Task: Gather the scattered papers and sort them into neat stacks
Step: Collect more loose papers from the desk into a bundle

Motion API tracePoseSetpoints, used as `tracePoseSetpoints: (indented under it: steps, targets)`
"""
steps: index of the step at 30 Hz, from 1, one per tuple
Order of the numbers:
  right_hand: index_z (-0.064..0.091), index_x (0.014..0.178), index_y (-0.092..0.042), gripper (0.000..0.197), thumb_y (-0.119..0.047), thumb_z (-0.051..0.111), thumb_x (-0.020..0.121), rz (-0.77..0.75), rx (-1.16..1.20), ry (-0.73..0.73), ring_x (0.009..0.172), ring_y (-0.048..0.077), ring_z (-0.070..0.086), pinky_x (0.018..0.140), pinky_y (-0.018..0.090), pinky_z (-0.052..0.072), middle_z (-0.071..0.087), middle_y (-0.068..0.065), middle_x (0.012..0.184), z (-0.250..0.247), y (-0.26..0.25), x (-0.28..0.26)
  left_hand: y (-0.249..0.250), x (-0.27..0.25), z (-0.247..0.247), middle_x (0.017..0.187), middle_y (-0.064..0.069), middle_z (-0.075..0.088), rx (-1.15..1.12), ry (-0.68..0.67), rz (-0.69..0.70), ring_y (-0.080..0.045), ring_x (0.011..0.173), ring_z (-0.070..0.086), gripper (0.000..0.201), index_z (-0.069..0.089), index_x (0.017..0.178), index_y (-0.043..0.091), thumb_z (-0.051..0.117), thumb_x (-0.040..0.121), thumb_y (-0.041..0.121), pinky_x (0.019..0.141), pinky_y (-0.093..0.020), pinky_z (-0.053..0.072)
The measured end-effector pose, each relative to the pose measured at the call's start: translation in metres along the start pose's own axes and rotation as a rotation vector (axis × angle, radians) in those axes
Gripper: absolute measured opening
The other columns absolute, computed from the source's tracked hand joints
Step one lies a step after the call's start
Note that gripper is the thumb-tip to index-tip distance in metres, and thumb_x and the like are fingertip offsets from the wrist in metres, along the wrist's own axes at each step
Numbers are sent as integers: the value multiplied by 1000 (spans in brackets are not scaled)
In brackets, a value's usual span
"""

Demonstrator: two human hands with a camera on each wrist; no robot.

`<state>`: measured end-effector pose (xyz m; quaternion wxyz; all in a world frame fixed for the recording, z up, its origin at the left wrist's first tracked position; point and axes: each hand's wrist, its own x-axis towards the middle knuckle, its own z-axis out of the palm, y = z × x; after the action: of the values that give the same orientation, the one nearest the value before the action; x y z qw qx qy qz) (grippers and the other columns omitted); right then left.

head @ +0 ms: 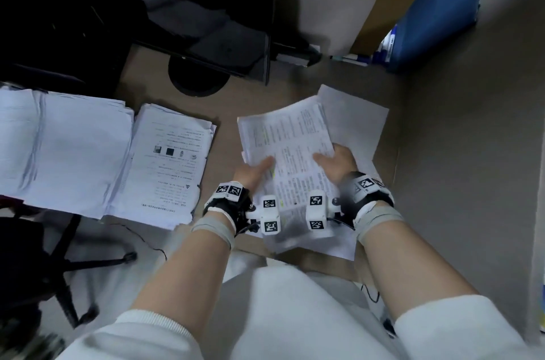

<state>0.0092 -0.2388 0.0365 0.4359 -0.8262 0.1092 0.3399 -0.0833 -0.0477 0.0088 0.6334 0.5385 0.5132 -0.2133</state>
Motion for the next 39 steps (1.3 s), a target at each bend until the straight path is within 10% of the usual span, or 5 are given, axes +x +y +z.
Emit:
tracePoseSetpoints:
  steps: [4, 10, 22, 35, 39]
  targets:
    - [65, 121, -14, 34, -33, 48, 99, 121, -288, -86, 109, 33, 59, 98, 37, 47, 63, 12, 121, 27, 34, 4, -53, 2, -1, 74, -1, 54, 55, 14, -216, -15, 61, 48, 24, 52, 83, 15, 65, 97, 28, 52, -21, 42]
    - [60, 129, -15, 39, -37, 44, 100, 140, -487, -58, 128, 34, 37, 106, 36, 32, 33, 15, 143, 37, 68, 9, -94, 14, -3, 80, -12, 63, 12, 19, -267, -28, 74, 60, 35, 64, 91, 8, 71, 90, 42, 74, -40, 50]
    - [60, 98, -11, 18, -25, 49, 101, 129, 70, 81, 77, 17, 52, 62, 25, 39, 56, -6, 77, 16, 65, 10, -23, 23, 10, 105, 3, 75, 56, 96, 237, -19, 98, 72, 31, 68, 109, 21, 73, 86, 42, 92, -42, 58]
    - [46, 138, -13, 36, -18, 42, 103, 177, 218, 291, 104, 21, 55, 82, 26, 39, 58, 3, 126, 25, 52, 26, 9, 33, 12, 108, -4, 75, 129, -78, 151, -24, 97, 74, 45, 66, 117, 13, 77, 83, 41, 92, -42, 59]
    - [16, 156, -26, 92, -21, 76, 86, 231, 366, 201, 133, 13, 41, 111, 36, 35, 38, -8, 150, 25, 44, 26, 15, 38, 10, 112, -11, 74, 118, -46, 177, -28, 100, 72, 30, 68, 113, 12, 75, 88, 28, 89, -40, 58]
